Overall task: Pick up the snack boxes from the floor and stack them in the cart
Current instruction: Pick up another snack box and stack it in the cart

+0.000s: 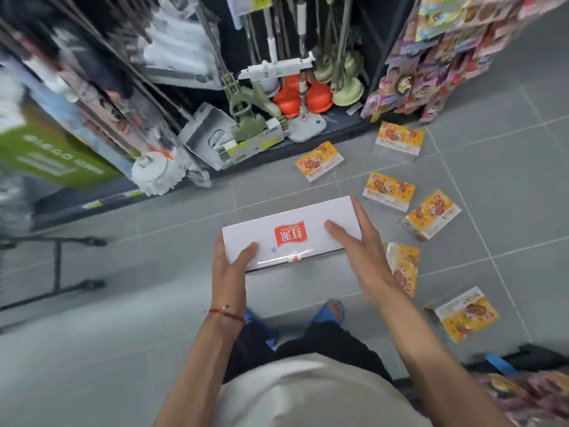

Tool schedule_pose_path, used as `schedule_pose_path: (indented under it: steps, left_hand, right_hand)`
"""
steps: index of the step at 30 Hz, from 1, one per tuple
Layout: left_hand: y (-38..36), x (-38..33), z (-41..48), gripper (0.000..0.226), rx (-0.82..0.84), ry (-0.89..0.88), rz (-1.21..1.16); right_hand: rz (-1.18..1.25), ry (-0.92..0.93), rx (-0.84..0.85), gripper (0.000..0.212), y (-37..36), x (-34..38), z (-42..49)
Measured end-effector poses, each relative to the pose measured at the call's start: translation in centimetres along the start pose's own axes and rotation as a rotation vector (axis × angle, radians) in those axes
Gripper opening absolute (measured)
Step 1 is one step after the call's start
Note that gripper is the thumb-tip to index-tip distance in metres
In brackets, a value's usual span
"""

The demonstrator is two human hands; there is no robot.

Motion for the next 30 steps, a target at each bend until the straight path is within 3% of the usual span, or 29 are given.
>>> schedule_pose_path:
  steps: [6,18,30]
  left_hand:
    - [13.5,-1.4,-0.8,0.058,-0.177,-0.037,-0.127]
    - [44.8,-1.2,-3.0,0.051,-0.463,-0.062,-0.227]
    - [65.0,-2.2,-3.9,0.056,-0.815,-0.029,-0.352]
  right_hand:
    - [-0.141,0.037,0.184,0.051,-14.4,1.7,0.9]
    - [-0.255,0.017,0.438,0.050,-47.1,-2.4,-2.1]
    - [-0.359,-0.004,0.658,0.043,-72.6,-3.2,-1.8]
Point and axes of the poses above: each hand's wrist, its own z-axis towards the middle knuckle, its own y-axis out of the back of the hand, x = y × z, the point moved 10 cm from there along z, towards the middle knuckle, and after that the axes turned 6 degrees about x, right-handed, at the moved point
